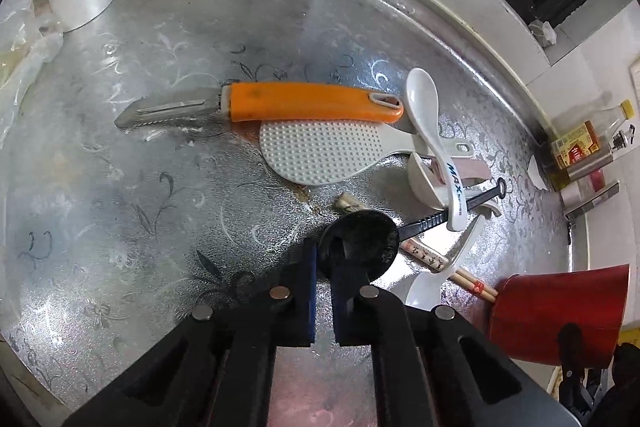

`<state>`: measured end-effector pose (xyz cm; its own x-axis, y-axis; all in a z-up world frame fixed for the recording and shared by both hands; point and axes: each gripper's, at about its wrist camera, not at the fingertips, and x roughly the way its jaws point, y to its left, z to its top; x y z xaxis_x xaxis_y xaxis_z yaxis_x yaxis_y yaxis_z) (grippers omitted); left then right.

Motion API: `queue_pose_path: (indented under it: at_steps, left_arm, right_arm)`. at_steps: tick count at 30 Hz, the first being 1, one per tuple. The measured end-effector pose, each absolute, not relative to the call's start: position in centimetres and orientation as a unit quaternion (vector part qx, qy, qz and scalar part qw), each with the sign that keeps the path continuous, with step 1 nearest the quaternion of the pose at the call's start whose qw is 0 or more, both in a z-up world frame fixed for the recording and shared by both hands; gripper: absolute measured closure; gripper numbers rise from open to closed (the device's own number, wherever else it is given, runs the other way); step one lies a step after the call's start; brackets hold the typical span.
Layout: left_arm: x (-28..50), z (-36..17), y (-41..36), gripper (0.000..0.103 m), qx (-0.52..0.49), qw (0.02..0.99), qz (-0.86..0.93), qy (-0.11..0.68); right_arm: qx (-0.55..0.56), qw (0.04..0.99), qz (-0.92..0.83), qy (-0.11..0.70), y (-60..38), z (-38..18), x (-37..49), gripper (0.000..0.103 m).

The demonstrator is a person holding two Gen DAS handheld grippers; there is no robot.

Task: Organize utensils
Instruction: 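Move the left gripper to the black measuring spoon and grasp its handle, then lift the black spoon with the left gripper toward the red holder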

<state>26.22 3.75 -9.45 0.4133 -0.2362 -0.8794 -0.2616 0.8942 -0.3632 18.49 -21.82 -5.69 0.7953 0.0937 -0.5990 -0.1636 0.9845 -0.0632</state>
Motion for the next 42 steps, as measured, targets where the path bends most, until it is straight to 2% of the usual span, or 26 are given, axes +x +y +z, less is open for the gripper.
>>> queue_pose_path:
  at_steps: [7,13,18,23,29,32,42]
  left_arm:
    - [24.4,-7.5,5.8,0.098,-0.230,0.825,0.012,0.516]
    - [24.1,-8.2,6.9,0.097,-0.271,0.809,-0.003,0.521]
    - [24.6,-8.6,6.3,0.085,-0.273,0.805,-0.006,0.526]
    - [25.5,-9.4,5.1,0.084,-0.259,0.802,-0.006,0.538]
    - [26.2,-9.6,3.6,0.085,-0.224,0.814,-0.002,0.535]
    - [26.3,-9.7,2.9,0.096,-0.205,0.821,0.001,0.532]
    - [25.0,-8.4,3.0,0.099,-0.211,0.841,-0.015,0.497]
  right_arm:
    - [-0.055,0.946,0.068,0.312,-21.8,-5.7,18.5,0.011]
    - [-0.052,0.946,0.067,0.312,-22.0,-5.7,18.4,0.011]
    - [-0.053,0.946,0.068,0.311,-22.0,-5.7,18.4,0.011]
    - [-0.054,0.946,0.068,0.312,-22.0,-5.7,18.4,0.011]
    - [-0.058,0.946,0.069,0.311,-21.9,-5.7,18.4,0.011]
    - [-0.058,0.946,0.069,0.311,-21.9,-5.7,18.4,0.011]
    - [-0.058,0.946,0.069,0.311,-21.9,-5.7,18.4,0.011]
